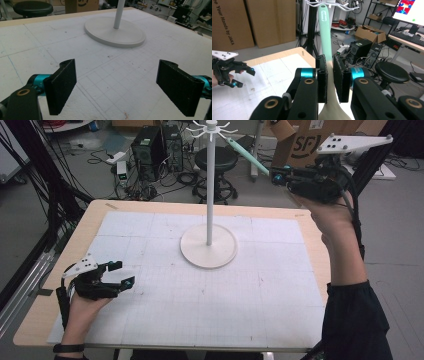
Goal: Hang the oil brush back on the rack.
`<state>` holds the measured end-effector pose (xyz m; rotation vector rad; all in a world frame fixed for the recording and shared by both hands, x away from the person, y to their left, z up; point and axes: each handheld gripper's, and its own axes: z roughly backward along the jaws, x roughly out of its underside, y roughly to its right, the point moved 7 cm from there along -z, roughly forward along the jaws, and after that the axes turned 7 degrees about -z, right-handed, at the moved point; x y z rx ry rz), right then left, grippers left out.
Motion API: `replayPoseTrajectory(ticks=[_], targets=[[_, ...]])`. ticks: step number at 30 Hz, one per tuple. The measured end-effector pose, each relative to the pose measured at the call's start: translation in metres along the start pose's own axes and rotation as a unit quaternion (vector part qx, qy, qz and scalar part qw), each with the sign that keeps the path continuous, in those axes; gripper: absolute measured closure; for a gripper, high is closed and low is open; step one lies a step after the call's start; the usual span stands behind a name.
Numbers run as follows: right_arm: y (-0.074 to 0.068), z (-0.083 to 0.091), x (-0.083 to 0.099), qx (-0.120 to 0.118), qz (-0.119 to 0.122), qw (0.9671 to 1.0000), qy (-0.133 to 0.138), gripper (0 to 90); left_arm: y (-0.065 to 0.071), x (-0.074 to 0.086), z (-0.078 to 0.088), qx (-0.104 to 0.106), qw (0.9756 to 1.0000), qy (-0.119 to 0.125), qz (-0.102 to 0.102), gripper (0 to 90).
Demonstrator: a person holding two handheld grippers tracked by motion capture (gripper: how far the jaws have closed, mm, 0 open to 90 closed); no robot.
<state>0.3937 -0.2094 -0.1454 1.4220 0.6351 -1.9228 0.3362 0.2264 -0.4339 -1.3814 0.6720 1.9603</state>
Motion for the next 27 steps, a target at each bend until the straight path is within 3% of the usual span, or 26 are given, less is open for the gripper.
replayPoseTrajectory(ticks=[17,27], targets=[[0.0040,0.0019,-0.0009,0.005,-0.002,0.9999,0.010,82.9,0.0004,0.0009,0.0001,0.000,1.0000,-0.001,0.000,17.1],[0.0038,-0.0079,-0.0024,0.012,0.000,0.9999,0.003,82.9,-0.0003,0.0017,0.0007,0.000,1.0000,-0.001,0.001,17.1]])
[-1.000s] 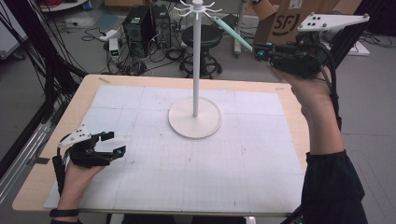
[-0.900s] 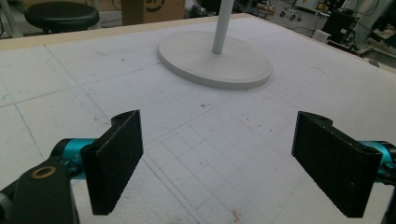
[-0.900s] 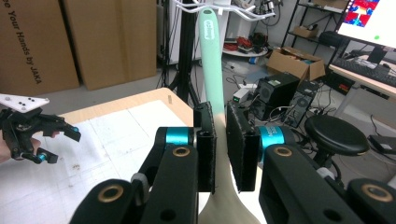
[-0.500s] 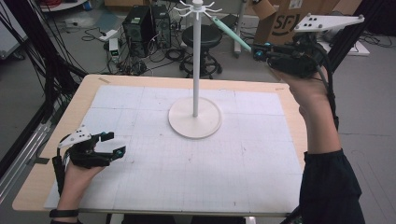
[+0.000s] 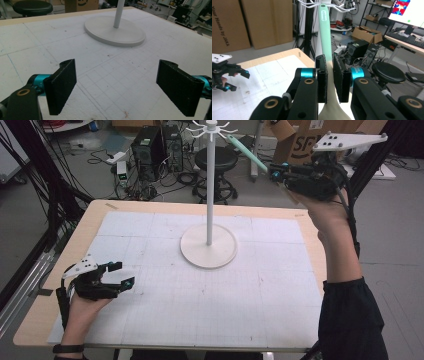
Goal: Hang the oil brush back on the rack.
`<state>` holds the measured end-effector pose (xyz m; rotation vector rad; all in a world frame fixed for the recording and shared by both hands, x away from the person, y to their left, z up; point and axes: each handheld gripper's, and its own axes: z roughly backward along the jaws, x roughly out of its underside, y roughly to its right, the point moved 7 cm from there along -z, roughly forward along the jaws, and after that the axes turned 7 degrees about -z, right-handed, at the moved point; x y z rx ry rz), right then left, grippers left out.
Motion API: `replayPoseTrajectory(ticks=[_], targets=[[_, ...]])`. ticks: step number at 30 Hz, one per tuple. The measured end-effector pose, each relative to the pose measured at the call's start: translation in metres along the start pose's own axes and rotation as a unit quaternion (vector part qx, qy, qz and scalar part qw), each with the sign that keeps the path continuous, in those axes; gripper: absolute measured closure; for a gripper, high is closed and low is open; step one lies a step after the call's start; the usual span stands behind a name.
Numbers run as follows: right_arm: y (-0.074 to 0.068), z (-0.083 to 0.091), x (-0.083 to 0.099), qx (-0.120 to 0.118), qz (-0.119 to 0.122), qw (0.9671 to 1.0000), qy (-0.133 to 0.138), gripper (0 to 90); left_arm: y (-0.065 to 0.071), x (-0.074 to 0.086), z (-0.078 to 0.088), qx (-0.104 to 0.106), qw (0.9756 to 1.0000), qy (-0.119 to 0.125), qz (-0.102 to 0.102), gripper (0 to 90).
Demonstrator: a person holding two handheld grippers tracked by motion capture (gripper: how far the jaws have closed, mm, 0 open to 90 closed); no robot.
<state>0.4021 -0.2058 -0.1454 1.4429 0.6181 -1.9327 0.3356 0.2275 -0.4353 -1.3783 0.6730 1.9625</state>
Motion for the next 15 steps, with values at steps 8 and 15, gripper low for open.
replayPoseTrajectory(ticks=[8,15], targets=[[0.001,-0.007,0.001,0.002,-0.002,1.0000,-0.003,82.9,0.000,0.000,0.001,0.000,1.0000,0.002,0.002,17.1],[0.003,-0.013,0.005,0.006,-0.008,0.9999,-0.010,82.8,0.000,0.000,0.000,0.001,1.0000,0.000,0.000,17.1]])
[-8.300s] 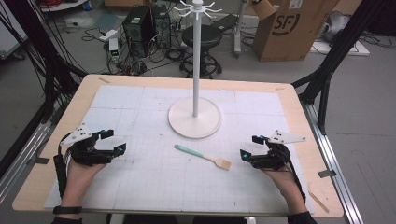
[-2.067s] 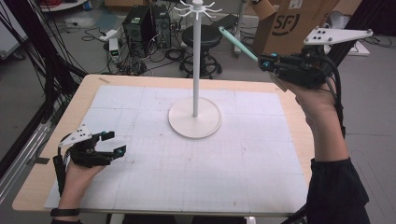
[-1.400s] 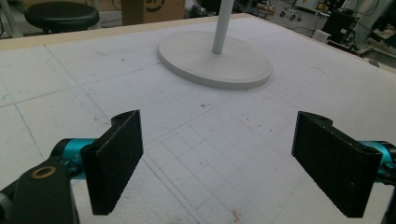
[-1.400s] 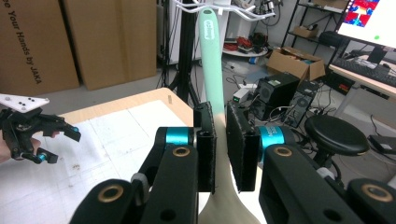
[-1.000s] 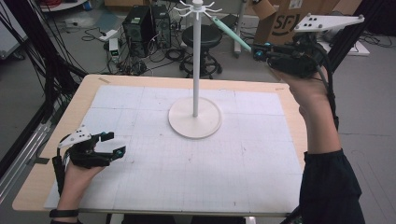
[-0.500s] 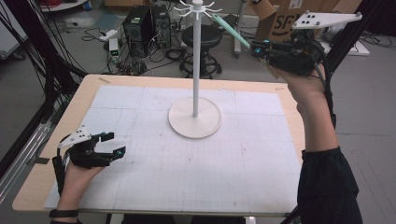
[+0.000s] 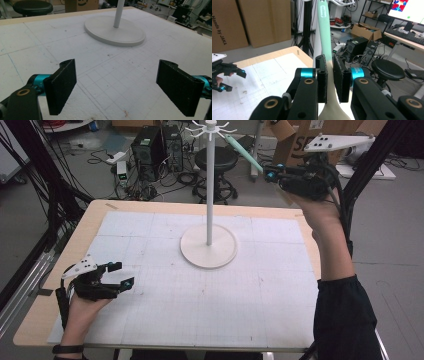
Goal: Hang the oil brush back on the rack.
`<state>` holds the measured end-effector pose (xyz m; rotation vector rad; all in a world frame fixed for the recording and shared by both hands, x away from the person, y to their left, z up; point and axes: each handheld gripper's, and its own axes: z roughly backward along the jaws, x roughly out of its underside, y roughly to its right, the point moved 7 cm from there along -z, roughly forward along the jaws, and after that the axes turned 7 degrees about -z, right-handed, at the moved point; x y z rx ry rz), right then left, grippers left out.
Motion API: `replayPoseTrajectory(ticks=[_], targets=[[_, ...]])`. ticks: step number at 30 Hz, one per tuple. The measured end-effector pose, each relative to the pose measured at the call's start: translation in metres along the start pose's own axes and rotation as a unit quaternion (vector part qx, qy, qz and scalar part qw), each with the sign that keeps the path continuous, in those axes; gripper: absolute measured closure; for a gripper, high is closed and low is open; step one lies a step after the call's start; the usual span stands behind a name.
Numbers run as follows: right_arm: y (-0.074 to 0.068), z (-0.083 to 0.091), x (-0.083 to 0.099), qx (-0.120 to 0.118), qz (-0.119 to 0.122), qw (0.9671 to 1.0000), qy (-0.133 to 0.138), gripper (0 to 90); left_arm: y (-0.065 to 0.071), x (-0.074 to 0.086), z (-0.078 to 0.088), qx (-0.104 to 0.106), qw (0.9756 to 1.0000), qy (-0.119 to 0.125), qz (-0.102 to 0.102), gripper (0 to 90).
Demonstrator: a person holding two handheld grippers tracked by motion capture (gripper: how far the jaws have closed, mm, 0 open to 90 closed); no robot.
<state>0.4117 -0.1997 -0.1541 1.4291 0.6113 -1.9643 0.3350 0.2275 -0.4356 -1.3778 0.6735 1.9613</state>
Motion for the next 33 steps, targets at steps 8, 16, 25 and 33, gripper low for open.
replayPoseTrajectory(ticks=[8,16,25,33], targets=[[0.001,-0.011,0.005,0.001,-0.001,0.9999,-0.012,82.5,0.000,0.001,-0.001,0.001,1.0000,-0.003,0.000,17.1],[0.004,-0.022,0.017,0.007,-0.010,0.9996,-0.026,63.6,-0.002,0.001,0.000,0.002,1.0000,0.000,0.001,17.0],[0.007,-0.006,0.060,0.002,-0.010,0.9994,-0.033,41.9,-0.004,0.000,0.000,0.002,1.0000,0.008,0.003,16.8],[0.005,0.016,0.134,-0.004,-0.018,0.9994,-0.030,36.0,-0.007,-0.002,0.001,-0.001,0.9999,0.012,0.003,16.7]])
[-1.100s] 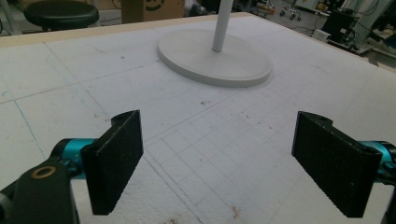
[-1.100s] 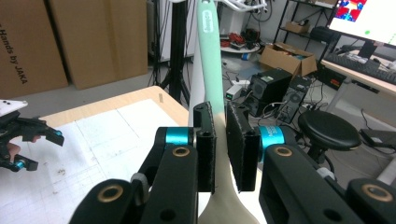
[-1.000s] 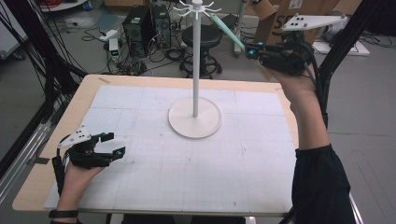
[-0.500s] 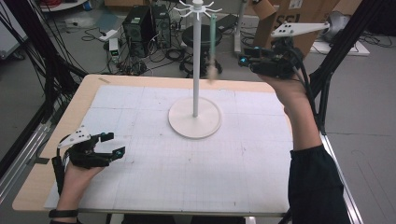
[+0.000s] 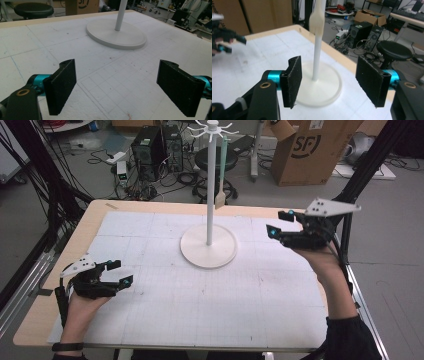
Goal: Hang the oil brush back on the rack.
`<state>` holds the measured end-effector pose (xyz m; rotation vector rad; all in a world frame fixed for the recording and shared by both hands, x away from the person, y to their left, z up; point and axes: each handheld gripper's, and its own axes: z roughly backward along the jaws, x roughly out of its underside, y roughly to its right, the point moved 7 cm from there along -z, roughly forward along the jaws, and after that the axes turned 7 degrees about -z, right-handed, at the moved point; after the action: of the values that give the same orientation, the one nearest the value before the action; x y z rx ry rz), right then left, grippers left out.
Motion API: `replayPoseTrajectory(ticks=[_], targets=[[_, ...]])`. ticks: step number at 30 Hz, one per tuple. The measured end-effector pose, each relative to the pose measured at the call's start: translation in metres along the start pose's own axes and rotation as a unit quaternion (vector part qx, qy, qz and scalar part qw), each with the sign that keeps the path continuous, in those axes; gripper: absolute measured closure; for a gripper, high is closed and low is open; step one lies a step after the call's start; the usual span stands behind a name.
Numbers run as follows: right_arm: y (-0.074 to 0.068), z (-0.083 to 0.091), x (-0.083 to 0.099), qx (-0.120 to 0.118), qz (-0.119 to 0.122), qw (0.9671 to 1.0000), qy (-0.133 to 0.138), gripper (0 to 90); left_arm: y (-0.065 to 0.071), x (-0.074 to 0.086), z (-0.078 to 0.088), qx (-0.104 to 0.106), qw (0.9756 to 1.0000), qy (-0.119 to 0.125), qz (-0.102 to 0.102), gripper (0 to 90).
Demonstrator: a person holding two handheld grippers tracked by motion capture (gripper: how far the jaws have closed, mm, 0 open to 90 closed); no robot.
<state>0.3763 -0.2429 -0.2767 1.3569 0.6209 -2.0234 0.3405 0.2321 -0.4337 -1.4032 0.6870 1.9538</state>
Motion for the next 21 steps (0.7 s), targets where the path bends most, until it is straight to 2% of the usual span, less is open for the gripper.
replayPoseTrajectory(ticks=[3,6,8,12,17,21], targets=[[0.000,0.003,0.031,-0.004,-0.009,0.9999,-0.007,34.2,-0.001,0.000,-0.001,0.000,1.0000,0.001,0.001,16.7],[-0.002,0.004,0.057,-0.011,-0.022,0.9997,0.000,33.7,-0.002,0.001,-0.002,0.000,1.0000,-0.003,0.000,16.7],[-0.004,0.001,0.074,-0.020,-0.033,0.9992,0.001,33.2,-0.002,0.002,-0.002,0.000,1.0000,-0.004,0.001,16.7],[-0.005,-0.006,0.108,-0.021,-0.048,0.9986,-0.011,31.6,-0.001,0.002,-0.003,0.000,1.0000,-0.006,0.000,16.7],[-0.004,-0.015,0.144,-0.017,-0.064,0.9974,-0.027,29.4,-0.001,0.003,-0.003,-0.002,1.0000,-0.008,-0.004,16.7],[-0.003,-0.020,0.164,-0.018,-0.077,0.9965,-0.029,27.2,0.000,0.004,-0.004,-0.001,0.9999,-0.015,-0.008,16.7]])
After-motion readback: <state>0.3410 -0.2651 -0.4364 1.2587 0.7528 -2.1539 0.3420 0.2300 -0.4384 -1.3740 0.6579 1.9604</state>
